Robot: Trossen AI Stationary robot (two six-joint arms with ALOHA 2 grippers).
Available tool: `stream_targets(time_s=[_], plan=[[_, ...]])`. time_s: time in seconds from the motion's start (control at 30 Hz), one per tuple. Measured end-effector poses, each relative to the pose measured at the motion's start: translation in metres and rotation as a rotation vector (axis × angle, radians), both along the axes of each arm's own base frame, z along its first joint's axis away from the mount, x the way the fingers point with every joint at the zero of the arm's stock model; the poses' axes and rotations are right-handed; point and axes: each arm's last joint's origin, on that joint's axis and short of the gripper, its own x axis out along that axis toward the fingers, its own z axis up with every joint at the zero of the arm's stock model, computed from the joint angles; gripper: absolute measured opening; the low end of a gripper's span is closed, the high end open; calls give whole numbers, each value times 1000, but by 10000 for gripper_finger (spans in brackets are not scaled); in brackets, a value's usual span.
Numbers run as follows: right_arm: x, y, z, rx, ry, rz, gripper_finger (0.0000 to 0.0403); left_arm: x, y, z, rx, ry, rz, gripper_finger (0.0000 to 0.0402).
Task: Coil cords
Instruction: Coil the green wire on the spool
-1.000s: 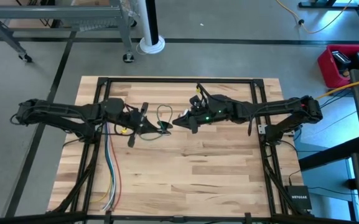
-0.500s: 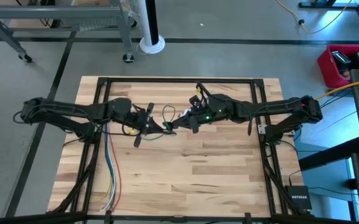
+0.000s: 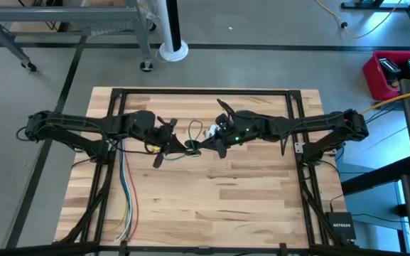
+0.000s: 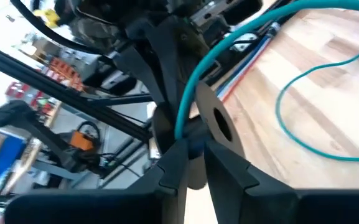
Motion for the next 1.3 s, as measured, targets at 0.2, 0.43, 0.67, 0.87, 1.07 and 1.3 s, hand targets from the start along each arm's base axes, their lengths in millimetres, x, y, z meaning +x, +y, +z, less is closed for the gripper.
stream_targets(time_s=[0.2, 0.43, 0.67, 0.87, 1.07, 1.3], plan=[[-1, 0, -2, -35, 17, 0, 60, -1, 0, 1, -8, -4, 3, 0], [-1, -2, -1, -87, 8, -31, 60, -1, 0, 3, -33, -6, 12, 0], [-1, -5, 10, -147, 62, -72, 60, -1, -2, 3, -46, -7, -17, 0], [0, -4, 22, -168, 22, -62, 60, -1, -4, 3, -45, -6, -21, 0], [-1, -1, 21, -101, 37, 9, 60, -1, -4, 3, -40, -9, -20, 0], [-1, -1, 19, -81, 58, 17, 60, -1, -4, 4, -35, -20, -18, 0]])
